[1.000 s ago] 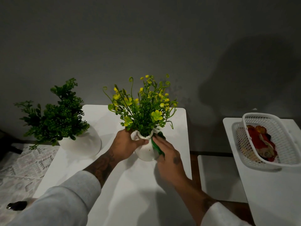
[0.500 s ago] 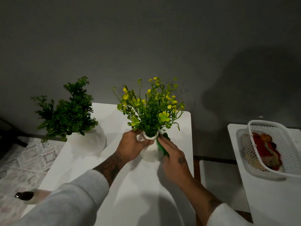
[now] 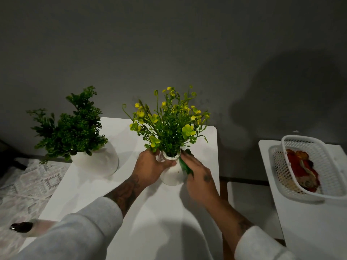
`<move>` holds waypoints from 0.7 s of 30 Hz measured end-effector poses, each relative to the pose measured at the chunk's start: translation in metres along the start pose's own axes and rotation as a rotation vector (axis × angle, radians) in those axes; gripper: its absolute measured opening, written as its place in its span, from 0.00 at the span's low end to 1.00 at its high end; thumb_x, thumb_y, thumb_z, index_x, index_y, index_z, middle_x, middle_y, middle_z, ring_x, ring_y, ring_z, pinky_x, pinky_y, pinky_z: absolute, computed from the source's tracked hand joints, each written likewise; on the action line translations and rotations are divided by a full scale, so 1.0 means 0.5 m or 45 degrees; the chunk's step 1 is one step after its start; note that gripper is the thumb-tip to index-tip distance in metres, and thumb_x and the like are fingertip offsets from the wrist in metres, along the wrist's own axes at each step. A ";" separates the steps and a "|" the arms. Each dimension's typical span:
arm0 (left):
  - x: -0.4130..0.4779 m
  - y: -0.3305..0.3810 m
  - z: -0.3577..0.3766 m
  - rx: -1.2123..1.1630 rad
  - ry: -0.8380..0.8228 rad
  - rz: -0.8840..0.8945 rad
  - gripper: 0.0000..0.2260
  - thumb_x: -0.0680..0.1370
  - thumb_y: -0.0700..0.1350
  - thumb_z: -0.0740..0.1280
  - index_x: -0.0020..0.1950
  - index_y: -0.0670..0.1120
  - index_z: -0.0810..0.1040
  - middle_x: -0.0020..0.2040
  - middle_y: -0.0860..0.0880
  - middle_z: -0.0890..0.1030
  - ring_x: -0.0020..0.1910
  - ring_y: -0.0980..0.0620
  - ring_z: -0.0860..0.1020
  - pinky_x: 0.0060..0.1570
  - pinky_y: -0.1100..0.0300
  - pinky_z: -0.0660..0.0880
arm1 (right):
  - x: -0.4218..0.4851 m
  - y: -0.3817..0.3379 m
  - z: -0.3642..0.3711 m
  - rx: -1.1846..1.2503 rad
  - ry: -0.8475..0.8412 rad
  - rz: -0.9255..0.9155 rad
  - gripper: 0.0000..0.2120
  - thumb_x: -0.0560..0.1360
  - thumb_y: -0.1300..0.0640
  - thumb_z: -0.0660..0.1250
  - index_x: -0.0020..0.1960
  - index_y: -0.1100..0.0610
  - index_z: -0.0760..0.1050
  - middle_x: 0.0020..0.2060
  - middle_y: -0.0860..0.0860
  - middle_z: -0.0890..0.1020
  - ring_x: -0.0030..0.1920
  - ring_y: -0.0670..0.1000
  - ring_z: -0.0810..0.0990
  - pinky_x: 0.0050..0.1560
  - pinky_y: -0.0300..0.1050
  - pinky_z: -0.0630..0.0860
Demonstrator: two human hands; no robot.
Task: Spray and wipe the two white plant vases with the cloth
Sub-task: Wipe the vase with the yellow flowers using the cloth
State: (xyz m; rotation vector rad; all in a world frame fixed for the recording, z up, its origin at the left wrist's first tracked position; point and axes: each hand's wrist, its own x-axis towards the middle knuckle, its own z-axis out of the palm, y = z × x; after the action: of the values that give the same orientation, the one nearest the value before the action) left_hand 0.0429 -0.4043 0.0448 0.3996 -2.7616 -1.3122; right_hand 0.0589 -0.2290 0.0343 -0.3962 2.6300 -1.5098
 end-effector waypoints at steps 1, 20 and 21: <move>0.000 0.000 -0.002 0.009 -0.012 0.017 0.22 0.63 0.54 0.80 0.54 0.50 0.82 0.50 0.54 0.84 0.48 0.56 0.79 0.45 0.65 0.72 | -0.016 0.003 0.005 0.009 0.017 -0.010 0.33 0.70 0.78 0.59 0.71 0.57 0.71 0.71 0.50 0.71 0.72 0.46 0.66 0.73 0.37 0.59; 0.009 0.003 -0.016 0.097 -0.112 0.053 0.23 0.63 0.54 0.79 0.57 0.52 0.81 0.53 0.53 0.83 0.50 0.55 0.78 0.47 0.64 0.69 | -0.016 0.007 0.011 0.022 0.026 0.034 0.34 0.70 0.78 0.59 0.72 0.55 0.69 0.71 0.50 0.70 0.72 0.46 0.65 0.73 0.36 0.58; 0.008 0.003 -0.016 0.098 -0.112 0.051 0.24 0.63 0.55 0.79 0.57 0.51 0.81 0.53 0.53 0.83 0.50 0.54 0.78 0.47 0.63 0.70 | -0.021 0.008 0.012 0.037 0.034 0.036 0.34 0.70 0.78 0.60 0.72 0.55 0.70 0.71 0.49 0.70 0.72 0.45 0.65 0.72 0.35 0.57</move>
State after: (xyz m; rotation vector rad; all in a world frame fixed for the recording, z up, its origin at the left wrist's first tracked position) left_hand 0.0398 -0.4104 0.0508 0.2962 -2.8830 -1.2466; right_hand 0.0697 -0.2293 0.0272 -0.3373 2.6190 -1.5537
